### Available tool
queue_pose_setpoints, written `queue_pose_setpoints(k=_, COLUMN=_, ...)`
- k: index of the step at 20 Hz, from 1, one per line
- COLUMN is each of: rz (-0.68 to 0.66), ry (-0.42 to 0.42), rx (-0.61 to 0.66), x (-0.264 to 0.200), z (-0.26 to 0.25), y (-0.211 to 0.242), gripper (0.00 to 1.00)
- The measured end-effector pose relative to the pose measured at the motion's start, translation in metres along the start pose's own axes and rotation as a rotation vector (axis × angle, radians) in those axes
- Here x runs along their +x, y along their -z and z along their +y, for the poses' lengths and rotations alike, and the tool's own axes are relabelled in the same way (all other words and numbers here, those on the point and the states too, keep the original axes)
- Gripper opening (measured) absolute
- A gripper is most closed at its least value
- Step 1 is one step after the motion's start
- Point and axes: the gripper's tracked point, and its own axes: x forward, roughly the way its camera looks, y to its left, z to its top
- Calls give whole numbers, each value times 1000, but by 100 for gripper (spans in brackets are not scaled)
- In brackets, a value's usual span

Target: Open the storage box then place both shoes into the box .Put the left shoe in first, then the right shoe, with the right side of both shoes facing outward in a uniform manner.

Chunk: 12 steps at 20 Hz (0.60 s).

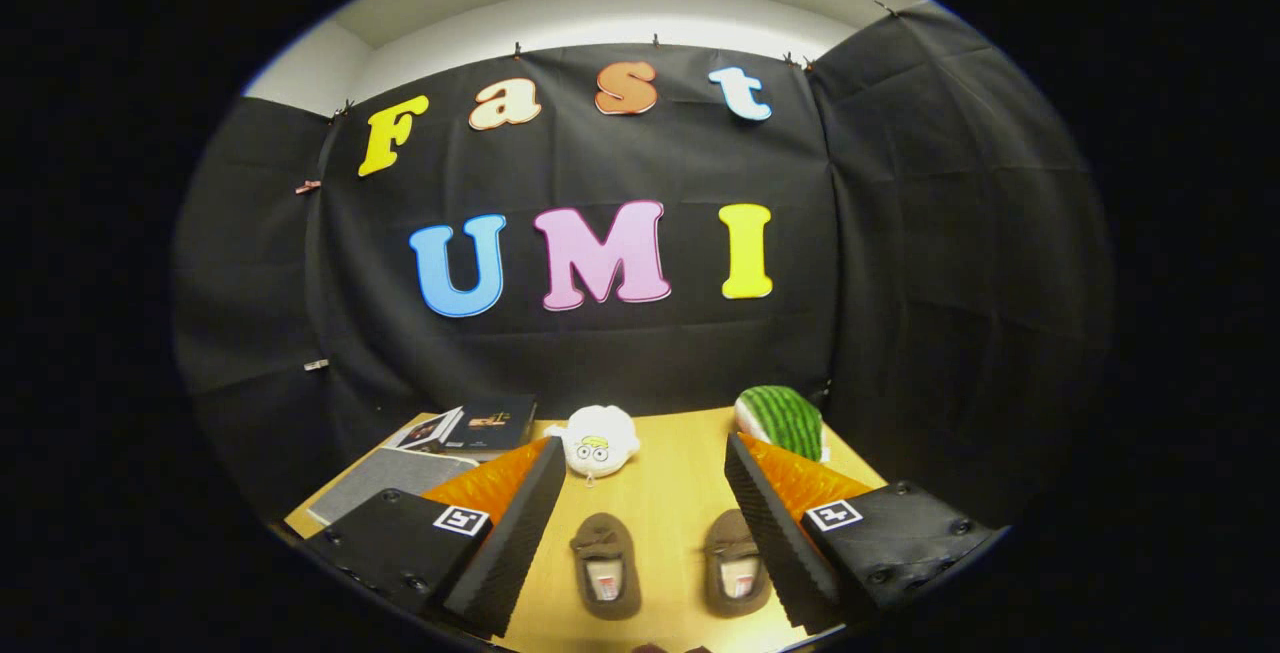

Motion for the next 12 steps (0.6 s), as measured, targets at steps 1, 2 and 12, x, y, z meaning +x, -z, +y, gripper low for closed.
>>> queue_pose_setpoints(k=1, rz=22, ry=-17, rx=16, x=3, z=3, y=7, gripper=99)
queue_pose_setpoints(k=2, rz=41, ry=-39, rx=39, x=6, z=9, y=12, gripper=99)
queue_pose_setpoints(k=12, rz=478, ry=-335, rx=401, x=35, z=121, y=101, gripper=98)
